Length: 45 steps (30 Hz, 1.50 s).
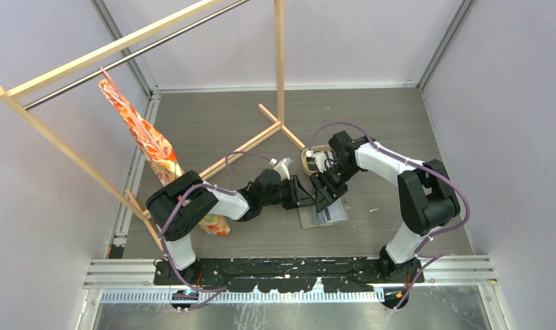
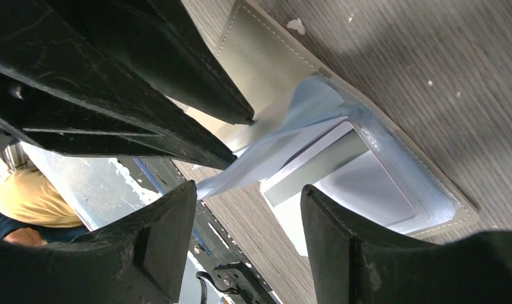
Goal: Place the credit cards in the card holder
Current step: Turn over the card slot in the card holder.
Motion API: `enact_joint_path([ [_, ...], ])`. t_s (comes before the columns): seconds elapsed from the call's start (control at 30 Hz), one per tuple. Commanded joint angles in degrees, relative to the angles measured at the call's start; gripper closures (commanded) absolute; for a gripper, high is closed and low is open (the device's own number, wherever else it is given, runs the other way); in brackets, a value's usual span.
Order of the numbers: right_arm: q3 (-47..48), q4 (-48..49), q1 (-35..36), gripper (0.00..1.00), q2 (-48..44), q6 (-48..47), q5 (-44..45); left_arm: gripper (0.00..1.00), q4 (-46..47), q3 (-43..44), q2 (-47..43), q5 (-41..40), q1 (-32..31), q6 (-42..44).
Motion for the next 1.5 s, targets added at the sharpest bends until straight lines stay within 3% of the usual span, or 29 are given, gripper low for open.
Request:
enact_joint_path([
  [0.0,1.0,1.1,1.2,0.34,-0.4,0.6,0.2,0.73,4.0,0.8,0.9,1.0,0.2,-0.6],
  [0.33,1.1,1.4,1.4,0.37,-0.6,0.8,4.6,0.73,4.6,0.6,1.3,0.9,0.2,-1.0],
  [0.5,1.4,0.6,-0.1,0.46,-1.4,0.1,4.7,0.73,4.6,0.3,1.4,0.8,0.5,-0.9],
  [0.63,1.7,-0.1,-1.0,0.49,-1.6,-0.3,3.9,0.73,4.4,-0.2,0.8,0.5,0.8,-0.8],
  [0.8,1.7,-0.3,-1.8,0.50,-1.7,-0.4,3.5,0.73,2.8,-1.3,-1.7,-0.3,0.9,0.3],
  [1.07,2.1,-0.4,-2.5,0.61,-0.3,0.4,3.7,0.72,-0.6,-3.1,-8.1,-1.1,0.9,3.0],
  [1.27,3.0,-2.4,-3.9,0.61,0.9,0.3,-1.7,0.71,-2.2,-3.6,-12.5,-0.7,0.9,4.8],
  [1.47,2.9,-2.6,-5.4,0.59,0.8,0.1,-3.1,0.70,-1.8,-0.3,-9.9,0.1,0.9,5.0],
])
